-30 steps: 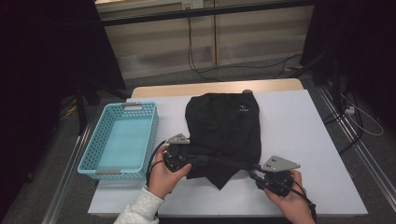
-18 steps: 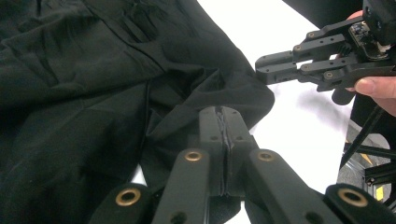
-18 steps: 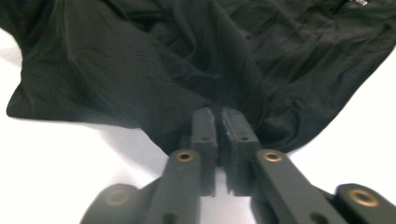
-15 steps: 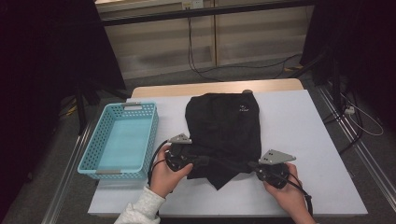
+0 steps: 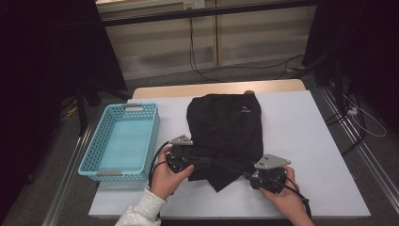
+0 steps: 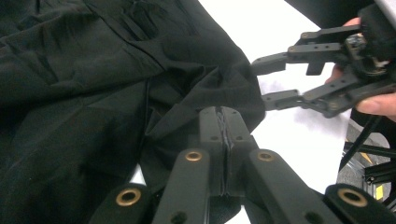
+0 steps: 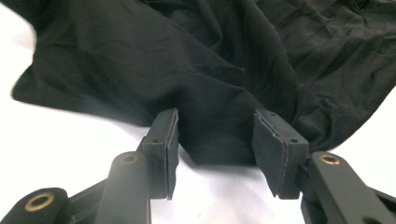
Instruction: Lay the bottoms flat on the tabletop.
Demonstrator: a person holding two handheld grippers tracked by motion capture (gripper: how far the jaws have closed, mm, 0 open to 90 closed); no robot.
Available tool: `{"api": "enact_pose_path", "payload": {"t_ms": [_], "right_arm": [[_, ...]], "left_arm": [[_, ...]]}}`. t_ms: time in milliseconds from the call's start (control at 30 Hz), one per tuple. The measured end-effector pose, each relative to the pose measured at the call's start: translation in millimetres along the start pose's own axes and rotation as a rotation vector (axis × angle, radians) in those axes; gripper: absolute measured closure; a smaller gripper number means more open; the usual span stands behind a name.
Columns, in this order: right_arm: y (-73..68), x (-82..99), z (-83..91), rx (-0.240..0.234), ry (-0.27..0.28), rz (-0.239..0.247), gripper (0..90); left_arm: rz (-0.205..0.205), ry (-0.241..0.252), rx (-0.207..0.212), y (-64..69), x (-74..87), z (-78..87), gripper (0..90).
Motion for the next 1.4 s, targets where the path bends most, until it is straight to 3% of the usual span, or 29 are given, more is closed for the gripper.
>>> {"api": "enact_pose_path", "payload": {"t_ms": [267,567,800,933,1167,1400], "right_arm": [[5.1,-1.3,-3.0,-0.026,0.005,0.012,88.3],[24.4,-1.0,27.9,-0.02,0.068,-0.03,90.0],[36.4,-2.0,50.3,-0.026,0.086,-0.029,89.4],[37.2,-8.5,40.3,-0.028,0.08,-0.021,89.7],[35.9,-21.3,5.3,-0.059,0.052,-0.012,89.7],[32.9,-32.8,-23.9,-0.06,0.027,-0.012,86.2]], "left_arm": [[0.002,0.002,0.003,1.8,0.6,0.9,89.0],[-0.018,0.004,0.054,15.4,-7.3,-2.2,89.1],[-0.04,-0.017,0.089,24.6,-10.1,-13.6,89.0],[-0.008,-0.019,0.075,14.6,-6.3,-15.7,89.0],[0.076,-0.054,0.024,-12.7,14.6,-17.0,88.6],[0.115,-0.069,-0.019,-24.3,27.2,-15.5,88.5]]}}
Point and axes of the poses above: each handheld gripper's, and its own axes: z roughly backward along the jaws, x roughly out of its underside, y roughly to its right, the point moved 1 cm from there along -z, roughly forward along the jaws
